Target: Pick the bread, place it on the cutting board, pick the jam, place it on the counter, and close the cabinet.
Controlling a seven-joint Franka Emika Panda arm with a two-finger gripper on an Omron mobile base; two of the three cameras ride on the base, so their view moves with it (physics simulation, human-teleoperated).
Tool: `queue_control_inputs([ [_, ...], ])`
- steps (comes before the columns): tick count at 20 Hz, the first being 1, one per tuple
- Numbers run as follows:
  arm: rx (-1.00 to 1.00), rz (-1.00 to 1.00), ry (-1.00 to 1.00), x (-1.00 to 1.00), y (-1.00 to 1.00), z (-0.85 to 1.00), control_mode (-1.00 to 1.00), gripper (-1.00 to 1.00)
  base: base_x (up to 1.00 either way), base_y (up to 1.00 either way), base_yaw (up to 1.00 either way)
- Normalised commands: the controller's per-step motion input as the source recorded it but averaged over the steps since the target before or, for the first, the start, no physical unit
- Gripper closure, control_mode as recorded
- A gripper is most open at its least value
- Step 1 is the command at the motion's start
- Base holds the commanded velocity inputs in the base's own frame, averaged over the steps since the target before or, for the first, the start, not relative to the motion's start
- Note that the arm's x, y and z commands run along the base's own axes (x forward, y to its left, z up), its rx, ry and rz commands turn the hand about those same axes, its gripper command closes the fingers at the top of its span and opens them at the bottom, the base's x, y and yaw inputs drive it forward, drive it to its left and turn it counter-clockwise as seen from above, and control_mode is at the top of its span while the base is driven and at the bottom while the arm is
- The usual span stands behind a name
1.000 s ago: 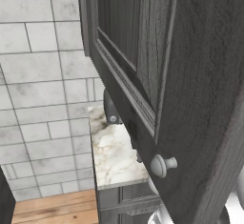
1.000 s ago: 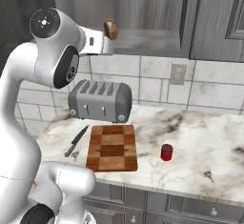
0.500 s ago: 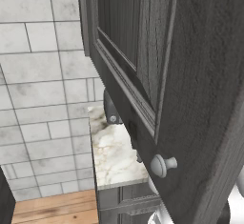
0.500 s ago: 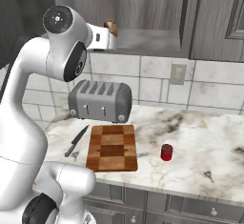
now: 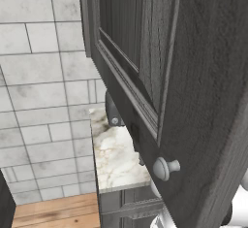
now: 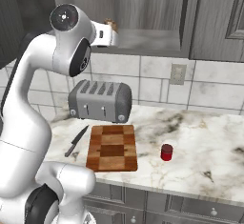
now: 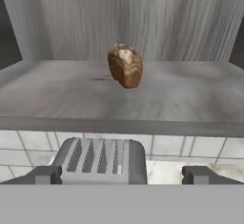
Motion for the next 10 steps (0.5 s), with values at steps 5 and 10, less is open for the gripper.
queue_control_inputs([
  [5,0.0,0.04,0.0,0.17,0.0,-0.07,-1.0,-1.0,0.0,0.0,0.0],
  [10,0.0,0.03,0.0,0.15,0.0,-0.12,-1.0,-1.0,0.0,0.0,0.0],
])
